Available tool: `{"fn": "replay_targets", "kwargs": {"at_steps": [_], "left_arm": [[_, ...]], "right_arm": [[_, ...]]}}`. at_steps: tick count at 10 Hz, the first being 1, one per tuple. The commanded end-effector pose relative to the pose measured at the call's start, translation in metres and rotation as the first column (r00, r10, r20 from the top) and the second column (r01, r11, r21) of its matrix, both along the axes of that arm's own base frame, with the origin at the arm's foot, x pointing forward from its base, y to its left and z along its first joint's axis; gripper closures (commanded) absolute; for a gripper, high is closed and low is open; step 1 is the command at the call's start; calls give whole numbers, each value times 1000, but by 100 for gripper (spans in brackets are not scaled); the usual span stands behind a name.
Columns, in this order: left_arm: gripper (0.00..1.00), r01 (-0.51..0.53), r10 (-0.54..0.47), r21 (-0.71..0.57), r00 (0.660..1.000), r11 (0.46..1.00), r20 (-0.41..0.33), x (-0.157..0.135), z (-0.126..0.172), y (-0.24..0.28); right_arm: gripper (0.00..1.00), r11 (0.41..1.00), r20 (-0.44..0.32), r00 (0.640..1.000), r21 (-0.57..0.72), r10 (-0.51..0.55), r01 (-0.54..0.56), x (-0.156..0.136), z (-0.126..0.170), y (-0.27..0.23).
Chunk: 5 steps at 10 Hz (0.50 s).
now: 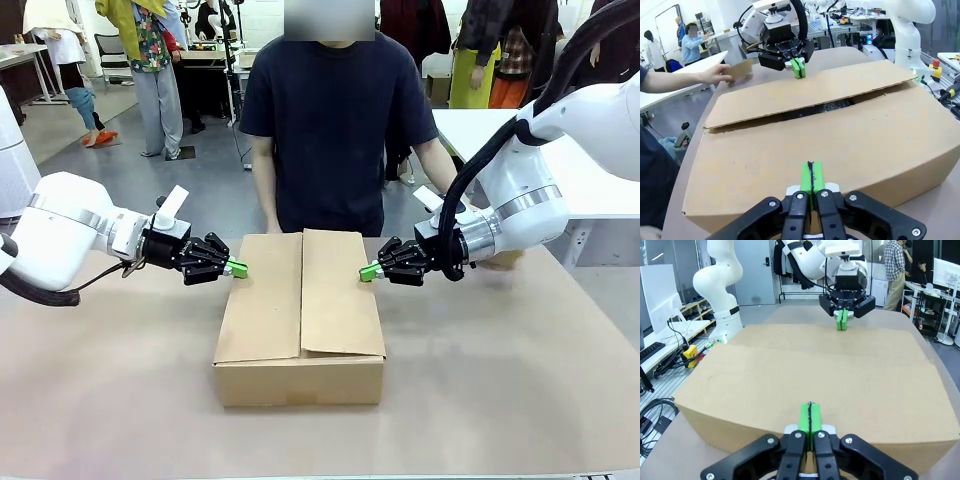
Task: Wrap the clocks to prevent damage.
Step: Push the left (or right) flap of the Package Box to close it.
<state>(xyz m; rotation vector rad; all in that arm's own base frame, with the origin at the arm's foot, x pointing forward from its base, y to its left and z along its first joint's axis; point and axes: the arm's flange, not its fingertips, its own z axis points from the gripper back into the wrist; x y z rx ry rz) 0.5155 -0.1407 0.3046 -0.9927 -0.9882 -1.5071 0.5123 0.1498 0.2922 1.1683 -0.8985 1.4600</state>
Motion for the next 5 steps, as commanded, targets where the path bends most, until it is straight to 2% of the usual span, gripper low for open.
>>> {"fn": "replay_targets", "kwargs": {"at_steps": [1,5], "left_arm": [[99,-3,3,-9,1000,1000,4,0,-2,-1],[99,-3,3,-9,1000,1000,4,0,-2,-1]], "right_arm": [[99,1000,-3,1000,-11,-8,8,0,-5,1],[99,1000,-3,1000,-11,-8,8,0,-5,1]]}}
